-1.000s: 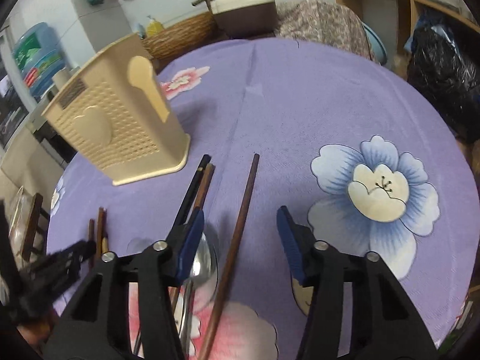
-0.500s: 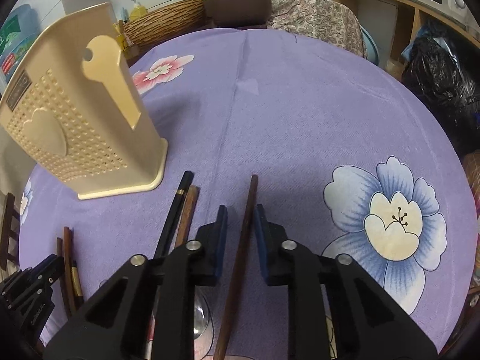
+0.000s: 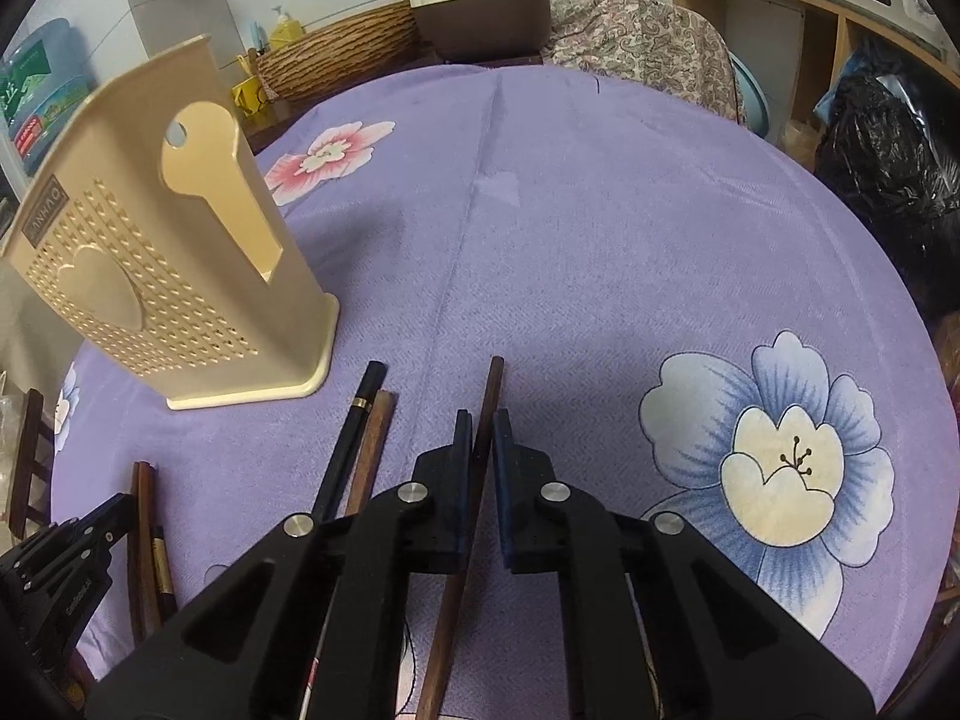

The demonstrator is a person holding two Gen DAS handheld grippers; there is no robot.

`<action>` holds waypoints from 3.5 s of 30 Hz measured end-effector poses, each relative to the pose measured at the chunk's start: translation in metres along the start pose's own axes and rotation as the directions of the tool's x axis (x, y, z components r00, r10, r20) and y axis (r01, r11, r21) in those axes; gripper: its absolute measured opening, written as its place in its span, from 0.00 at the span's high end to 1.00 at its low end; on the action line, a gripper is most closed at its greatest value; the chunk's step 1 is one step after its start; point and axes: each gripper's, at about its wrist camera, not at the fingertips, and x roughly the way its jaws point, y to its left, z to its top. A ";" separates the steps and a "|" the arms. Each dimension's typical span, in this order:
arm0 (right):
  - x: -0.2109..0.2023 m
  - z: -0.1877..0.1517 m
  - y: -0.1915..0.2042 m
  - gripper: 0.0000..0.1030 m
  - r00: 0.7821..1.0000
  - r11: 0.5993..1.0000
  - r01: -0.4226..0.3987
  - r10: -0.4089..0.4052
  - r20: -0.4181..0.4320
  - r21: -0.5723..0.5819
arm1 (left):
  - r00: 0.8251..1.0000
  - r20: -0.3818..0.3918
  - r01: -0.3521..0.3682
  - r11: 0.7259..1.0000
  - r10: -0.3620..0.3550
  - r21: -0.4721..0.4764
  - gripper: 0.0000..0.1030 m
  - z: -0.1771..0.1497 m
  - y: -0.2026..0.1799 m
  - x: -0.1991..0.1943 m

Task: Organize utensils
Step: 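Grasp a wooden chopstick with the left tool while the right tool grasps another chopstick, then lower both held chopsticks into the cream holder and open both tools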

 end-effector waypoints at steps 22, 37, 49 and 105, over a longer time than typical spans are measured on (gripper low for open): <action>-0.158 0.043 0.002 0.94 0.943 0.979 -0.063 0.121 0.309 -0.191 | 0.954 0.288 0.111 0.992 -0.089 -0.063 0.93 0.046 0.058 -0.106; -0.193 0.058 0.004 0.94 0.918 0.973 -0.077 0.154 0.365 -0.219 | 0.904 0.418 0.130 0.989 -0.090 -0.067 0.93 0.057 0.076 -0.151; -0.197 0.091 0.014 0.94 0.923 0.970 -0.074 0.155 0.352 -0.232 | 0.887 0.458 0.117 0.989 -0.064 -0.087 0.93 0.093 0.083 -0.164; -0.158 0.122 0.088 0.40 0.898 0.964 -0.150 0.226 0.378 -0.220 | 0.866 0.456 0.237 0.972 -0.207 -0.007 0.74 0.113 0.011 -0.138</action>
